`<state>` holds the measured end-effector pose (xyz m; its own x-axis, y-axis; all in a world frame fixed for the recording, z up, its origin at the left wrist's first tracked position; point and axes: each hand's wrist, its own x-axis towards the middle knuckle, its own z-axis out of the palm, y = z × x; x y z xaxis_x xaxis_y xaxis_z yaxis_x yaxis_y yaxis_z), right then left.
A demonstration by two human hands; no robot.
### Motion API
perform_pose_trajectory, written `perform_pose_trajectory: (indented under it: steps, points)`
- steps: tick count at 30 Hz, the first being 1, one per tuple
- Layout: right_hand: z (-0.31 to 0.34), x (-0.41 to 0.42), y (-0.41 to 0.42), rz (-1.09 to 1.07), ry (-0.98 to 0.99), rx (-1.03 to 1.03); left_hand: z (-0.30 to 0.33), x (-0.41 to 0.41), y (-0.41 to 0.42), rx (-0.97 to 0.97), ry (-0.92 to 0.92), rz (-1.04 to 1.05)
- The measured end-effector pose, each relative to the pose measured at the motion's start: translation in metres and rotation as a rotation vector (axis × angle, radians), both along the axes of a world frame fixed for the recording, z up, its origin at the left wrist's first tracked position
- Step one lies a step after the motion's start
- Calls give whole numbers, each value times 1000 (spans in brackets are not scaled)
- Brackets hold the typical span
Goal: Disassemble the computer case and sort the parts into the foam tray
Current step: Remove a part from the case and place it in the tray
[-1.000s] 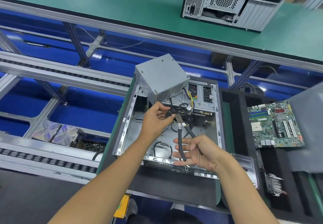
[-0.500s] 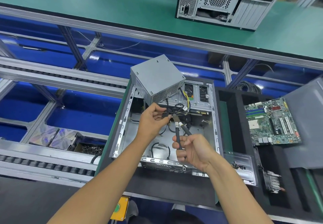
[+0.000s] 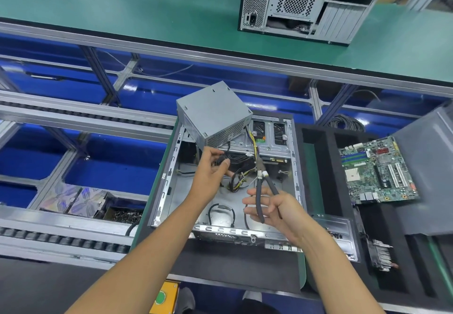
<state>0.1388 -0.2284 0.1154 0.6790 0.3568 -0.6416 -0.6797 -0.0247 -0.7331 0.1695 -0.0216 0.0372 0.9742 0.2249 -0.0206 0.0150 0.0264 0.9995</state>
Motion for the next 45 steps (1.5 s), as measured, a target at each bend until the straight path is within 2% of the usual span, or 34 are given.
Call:
perform_pose_trajectory:
  steps: [6,10,13,17,20,22,28,34,36,39,41,45]
  points:
    - [-3,2,-6,-50,-8,-82,-12,0,-1,180,179,-10]
    - [-3,4,-9,-41,-62,-233,-21,2,7,350,407,100]
    - [-10,5,-12,-54,-43,-291,-21,2,13,355,515,200]
    - [-19,6,-15,-75,14,-246,-17,1,17,91,674,249]
    - [-21,6,-15,-55,29,-220,-8,-1,23,-461,691,250]
    - [-20,6,-14,-44,31,-213,-1,-4,26,-679,654,170]
    - [-27,16,-10,-36,50,-283,8,-7,31,-862,550,-2]
    - [-41,20,-6,17,56,-348,12,-11,34,-979,459,-447]
    - [-45,18,-5,30,61,-355,13,-11,33,-962,430,-487]
    - [-52,19,-5,29,53,-380,17,-13,31,-883,458,-378]
    - [-56,22,-3,38,50,-408,17,-15,32,-756,419,-341]
    - [-60,32,1,76,51,-478,18,-14,35,-489,309,-478]
